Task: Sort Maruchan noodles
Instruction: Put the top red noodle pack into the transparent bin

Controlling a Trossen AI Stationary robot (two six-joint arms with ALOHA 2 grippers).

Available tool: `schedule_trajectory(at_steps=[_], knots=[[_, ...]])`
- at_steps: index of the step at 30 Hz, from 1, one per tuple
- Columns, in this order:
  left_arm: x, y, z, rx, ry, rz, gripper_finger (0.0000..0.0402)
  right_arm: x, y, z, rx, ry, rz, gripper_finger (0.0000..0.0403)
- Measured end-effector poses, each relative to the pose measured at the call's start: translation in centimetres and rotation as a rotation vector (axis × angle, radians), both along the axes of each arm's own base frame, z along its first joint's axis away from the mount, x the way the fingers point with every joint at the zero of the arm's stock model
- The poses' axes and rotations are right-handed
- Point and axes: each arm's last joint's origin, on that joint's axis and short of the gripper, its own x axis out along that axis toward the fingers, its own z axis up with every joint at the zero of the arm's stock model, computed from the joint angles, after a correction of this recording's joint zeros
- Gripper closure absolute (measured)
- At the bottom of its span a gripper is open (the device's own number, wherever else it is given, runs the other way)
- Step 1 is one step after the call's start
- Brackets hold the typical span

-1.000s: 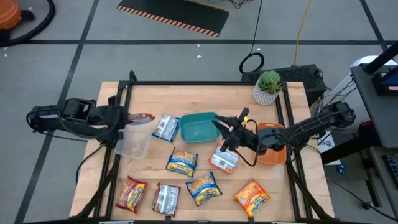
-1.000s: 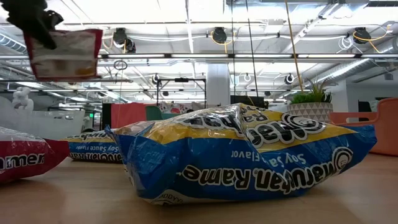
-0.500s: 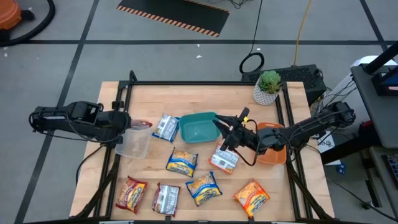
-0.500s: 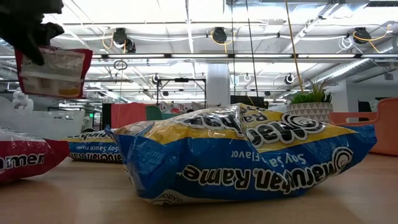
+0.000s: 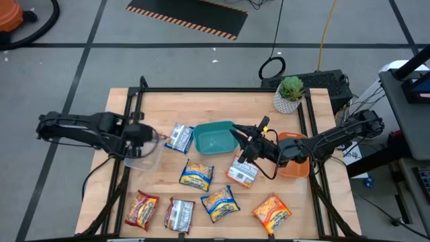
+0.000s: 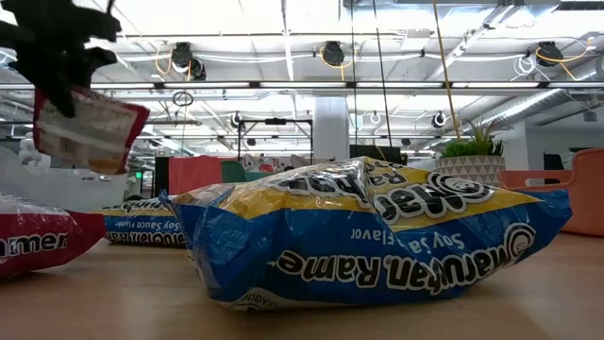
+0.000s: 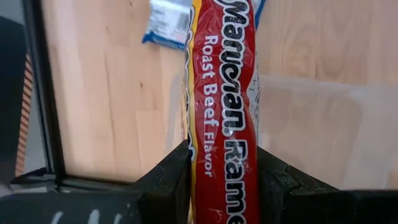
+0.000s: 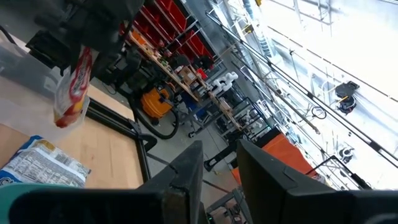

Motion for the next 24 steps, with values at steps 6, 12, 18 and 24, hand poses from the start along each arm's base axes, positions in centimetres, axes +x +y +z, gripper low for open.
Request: schedule_trajectory(at_steps=[6,12,18,24], knots=[[0.9,-0.1,-0.2,0.008,0.169,0.022,0.0281,-0.1,0.4,0.0,-0.018,0.011,0.006,0.0308],[0.3,0.0,0.3,0.024,0.211,0.045,0.0281,-0.5,0.8,0.1,-0.044,0.035,-0.079,0.0308],[0.5,0.0,0.1,0.017,0.241,0.039,0.0281,-0.6,1.2,0.1,-0.046,0.035,-0.079,0.0308],[2.2,-0.2,-0.1,0.006,0.342,-0.026,0.0281,-0.9,1.7,0.5,-0.05,0.006,-0.06,0.0308]])
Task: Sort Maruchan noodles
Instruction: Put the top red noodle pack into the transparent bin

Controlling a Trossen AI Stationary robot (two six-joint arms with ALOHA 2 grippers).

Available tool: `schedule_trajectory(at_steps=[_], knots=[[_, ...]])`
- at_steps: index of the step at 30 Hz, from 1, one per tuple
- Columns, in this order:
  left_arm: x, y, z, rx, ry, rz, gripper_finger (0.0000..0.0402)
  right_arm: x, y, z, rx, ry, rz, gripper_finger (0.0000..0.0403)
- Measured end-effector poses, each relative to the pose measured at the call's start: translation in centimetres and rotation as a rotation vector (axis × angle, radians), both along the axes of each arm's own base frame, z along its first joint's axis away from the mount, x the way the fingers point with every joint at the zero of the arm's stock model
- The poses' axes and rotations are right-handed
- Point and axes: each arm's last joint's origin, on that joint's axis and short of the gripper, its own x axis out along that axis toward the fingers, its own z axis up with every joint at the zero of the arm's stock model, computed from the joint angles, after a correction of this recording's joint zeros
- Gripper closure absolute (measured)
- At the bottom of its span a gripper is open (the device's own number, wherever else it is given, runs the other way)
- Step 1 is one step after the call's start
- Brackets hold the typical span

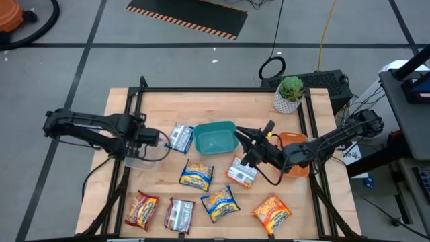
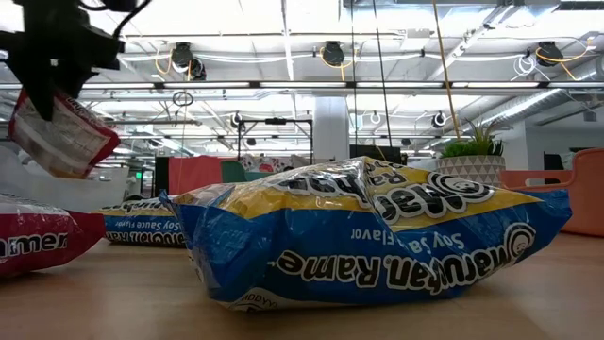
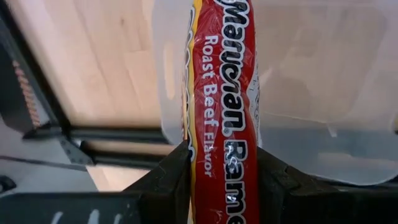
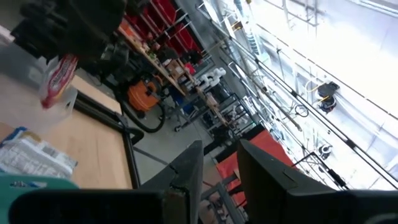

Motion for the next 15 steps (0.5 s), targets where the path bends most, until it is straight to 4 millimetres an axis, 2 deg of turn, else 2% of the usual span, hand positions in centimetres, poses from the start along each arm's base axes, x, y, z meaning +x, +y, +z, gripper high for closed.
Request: schedule_trajectory(at_steps=[7,15], knots=[[3.8,-0.3,1.4,-0.024,0.043,-0.129,0.0281,-0.1,0.0,0.5,-0.011,-0.029,-0.002,0.0308],[6.3,-0.4,2.5,-0.031,0.039,-0.177,0.0281,-0.1,0.0,0.4,-0.014,-0.024,-0.005,0.0308]])
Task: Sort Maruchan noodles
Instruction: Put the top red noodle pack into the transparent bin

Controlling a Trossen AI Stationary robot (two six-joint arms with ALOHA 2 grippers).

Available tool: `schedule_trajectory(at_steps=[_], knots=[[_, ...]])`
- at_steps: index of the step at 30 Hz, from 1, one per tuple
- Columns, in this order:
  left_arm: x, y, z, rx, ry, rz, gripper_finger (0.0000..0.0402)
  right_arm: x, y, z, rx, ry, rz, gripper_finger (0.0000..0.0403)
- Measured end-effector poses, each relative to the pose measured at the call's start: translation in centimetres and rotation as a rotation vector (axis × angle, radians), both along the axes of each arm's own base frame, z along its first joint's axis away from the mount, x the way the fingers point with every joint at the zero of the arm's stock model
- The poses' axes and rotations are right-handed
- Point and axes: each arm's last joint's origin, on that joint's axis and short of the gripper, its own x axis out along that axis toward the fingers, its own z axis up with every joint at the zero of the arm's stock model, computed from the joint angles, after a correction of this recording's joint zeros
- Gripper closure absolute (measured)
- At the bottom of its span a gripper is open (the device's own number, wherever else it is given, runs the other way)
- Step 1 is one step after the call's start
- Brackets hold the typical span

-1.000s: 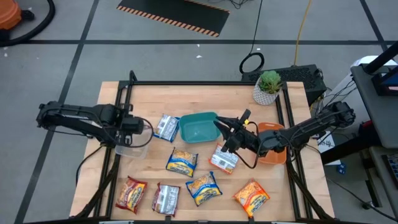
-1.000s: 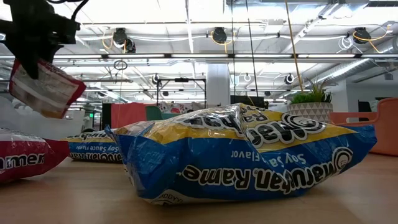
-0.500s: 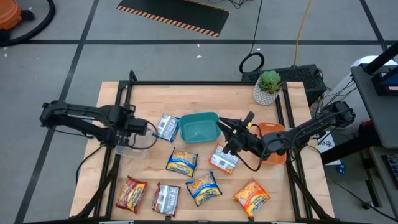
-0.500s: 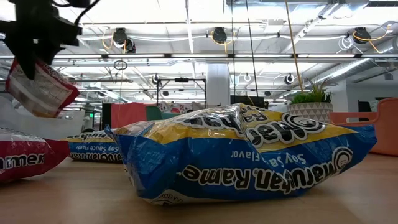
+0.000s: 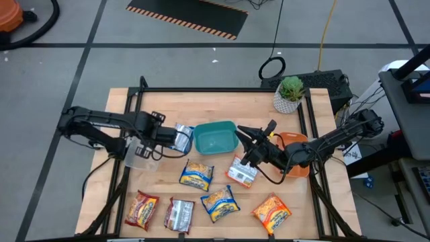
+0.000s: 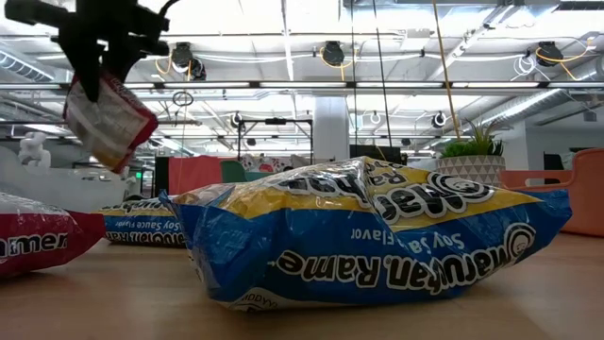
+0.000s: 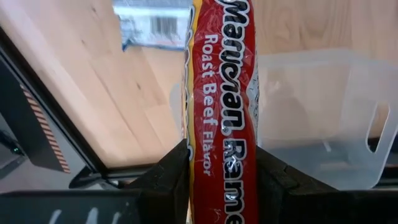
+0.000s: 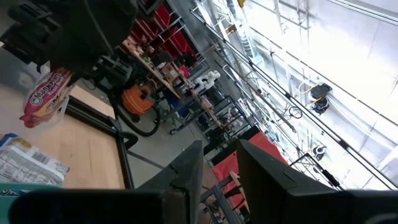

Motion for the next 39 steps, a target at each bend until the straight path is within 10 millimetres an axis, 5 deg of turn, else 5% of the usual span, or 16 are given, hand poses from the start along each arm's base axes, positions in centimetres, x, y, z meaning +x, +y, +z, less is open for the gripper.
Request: schedule_trajectory(at_steps=[10,21,39], knots=[[0.1,2.0,1.2,0.02,-0.038,0.053,0.0281,-0.2,-0.2,-0.1,0.005,0.033,-0.122,0.0308],[-0.4,2.3,-0.8,-0.013,0.031,0.121,0.0281,-1.2,2.0,-0.1,-0.044,0.077,-0.093,0.0308],[-2.3,2.0,2.5,-0.053,-0.134,0.104,0.0281,-1.8,2.7,0.2,-0.028,0.071,-0.118,0.0308]])
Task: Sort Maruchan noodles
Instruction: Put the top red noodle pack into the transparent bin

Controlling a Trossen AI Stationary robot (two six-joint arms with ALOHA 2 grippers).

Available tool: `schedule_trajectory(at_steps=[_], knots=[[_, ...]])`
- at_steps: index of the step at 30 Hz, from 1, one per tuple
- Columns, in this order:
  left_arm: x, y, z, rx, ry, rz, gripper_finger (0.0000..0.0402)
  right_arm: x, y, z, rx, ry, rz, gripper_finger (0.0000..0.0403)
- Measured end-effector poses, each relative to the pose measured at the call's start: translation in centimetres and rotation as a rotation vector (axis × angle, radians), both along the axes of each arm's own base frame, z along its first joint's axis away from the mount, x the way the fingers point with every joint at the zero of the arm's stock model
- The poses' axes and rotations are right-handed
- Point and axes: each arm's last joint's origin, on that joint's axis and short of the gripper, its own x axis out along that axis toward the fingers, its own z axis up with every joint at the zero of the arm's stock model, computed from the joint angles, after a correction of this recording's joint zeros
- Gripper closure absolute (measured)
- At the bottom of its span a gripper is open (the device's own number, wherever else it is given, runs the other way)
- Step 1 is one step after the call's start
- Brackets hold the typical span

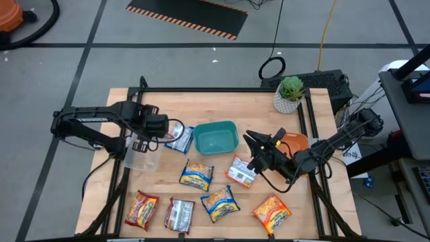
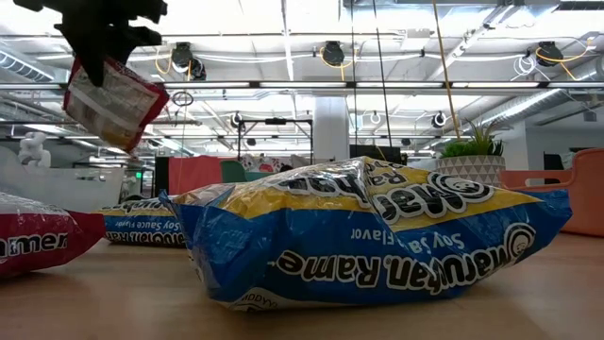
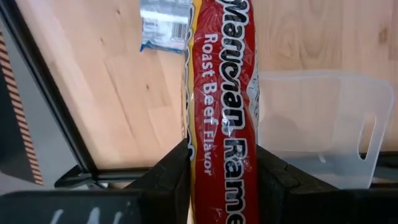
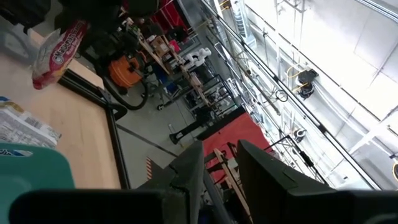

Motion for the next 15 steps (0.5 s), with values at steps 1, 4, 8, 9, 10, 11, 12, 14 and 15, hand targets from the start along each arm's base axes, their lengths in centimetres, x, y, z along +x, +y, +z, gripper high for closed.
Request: schedule_trajectory(at_steps=[1,4,8,9,10,11,12,14,15], knots=[[-0.2,0.1,-0.2,-0.006,0.008,0.008,0.0281,0.0,0.0,0.0,0.005,-0.004,0.001,0.0308],[-0.7,0.3,-1.1,-0.034,0.031,0.043,0.0281,0.0,0.0,0.0,0.018,-0.015,0.002,0.0308],[-1.6,0.4,-2.1,-0.05,0.055,0.08,0.0281,-0.2,0.4,0.0,0.017,-0.015,0.016,0.0308],[-1.8,0.4,-2.2,-0.05,0.056,0.087,0.0281,-0.2,0.5,0.0,0.017,-0.014,0.021,0.0308],[-2.0,0.4,-2.3,-0.05,0.053,0.096,0.0282,-0.3,0.6,0.0,0.017,-0.014,0.026,0.0308],[-2.2,0.4,-2.4,-0.05,0.05,0.108,0.0281,-0.4,0.7,0.0,0.016,-0.013,0.031,0.0308],[-2.5,0.3,-2.5,-0.049,0.046,0.121,0.0281,-0.4,0.9,0.0,0.015,-0.012,0.036,0.0308],[-3.1,0.3,-2.8,-0.049,0.041,0.149,0.0282,-0.6,1.1,0.0,0.005,-0.004,0.045,0.0308],[-3.4,0.3,-2.9,-0.049,0.038,0.163,0.0281,-0.6,1.2,0.0,0.0,0.0,0.05,0.0308]])
